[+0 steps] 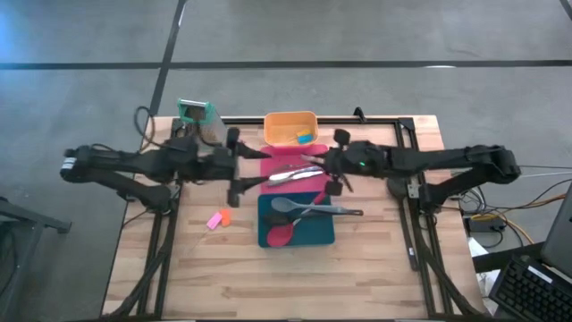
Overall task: Pick & Place Kitchen Items
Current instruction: Put the yellow knife into the red bin
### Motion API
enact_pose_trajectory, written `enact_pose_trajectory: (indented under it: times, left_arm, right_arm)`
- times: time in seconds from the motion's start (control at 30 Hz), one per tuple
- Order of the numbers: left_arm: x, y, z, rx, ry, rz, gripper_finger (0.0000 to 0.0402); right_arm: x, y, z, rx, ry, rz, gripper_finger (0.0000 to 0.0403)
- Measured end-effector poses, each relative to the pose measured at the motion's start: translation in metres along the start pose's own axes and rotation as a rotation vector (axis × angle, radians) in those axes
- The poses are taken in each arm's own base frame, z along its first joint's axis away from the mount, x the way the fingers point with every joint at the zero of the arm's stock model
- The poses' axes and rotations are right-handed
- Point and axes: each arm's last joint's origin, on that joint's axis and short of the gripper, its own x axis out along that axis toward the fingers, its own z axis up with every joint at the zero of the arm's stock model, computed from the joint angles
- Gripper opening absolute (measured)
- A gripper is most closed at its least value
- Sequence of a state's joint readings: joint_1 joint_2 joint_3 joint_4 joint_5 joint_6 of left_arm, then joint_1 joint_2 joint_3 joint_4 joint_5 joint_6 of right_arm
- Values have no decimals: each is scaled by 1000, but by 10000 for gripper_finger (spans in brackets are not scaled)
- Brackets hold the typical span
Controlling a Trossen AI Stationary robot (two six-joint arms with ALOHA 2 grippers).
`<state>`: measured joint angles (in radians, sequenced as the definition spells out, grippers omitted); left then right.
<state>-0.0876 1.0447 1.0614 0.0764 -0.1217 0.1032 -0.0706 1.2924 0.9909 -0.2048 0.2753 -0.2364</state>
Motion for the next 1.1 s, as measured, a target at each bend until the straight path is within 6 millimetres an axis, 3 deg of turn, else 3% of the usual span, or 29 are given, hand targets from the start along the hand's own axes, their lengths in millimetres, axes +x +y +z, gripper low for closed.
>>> enact_pose_trajectory:
  times: [0.3, 0.6, 0.8, 1.1]
  left_arm:
    - [-16, 1, 12, -15, -52, -12, 257]
    - [-16, 1, 11, 9, -50, -11, 257]
    - [-17, 1, 12, 12, -55, -10, 257]
    - [-18, 1, 14, 23, -62, -7, 257]
  right_arm:
    - [66, -22, -6, -93, 403, 89, 48]
    - [132, -18, -29, -189, 639, 228, 48]
    - [157, -11, -39, -240, 726, 300, 50]
    - [177, -15, -49, -276, 833, 350, 51]
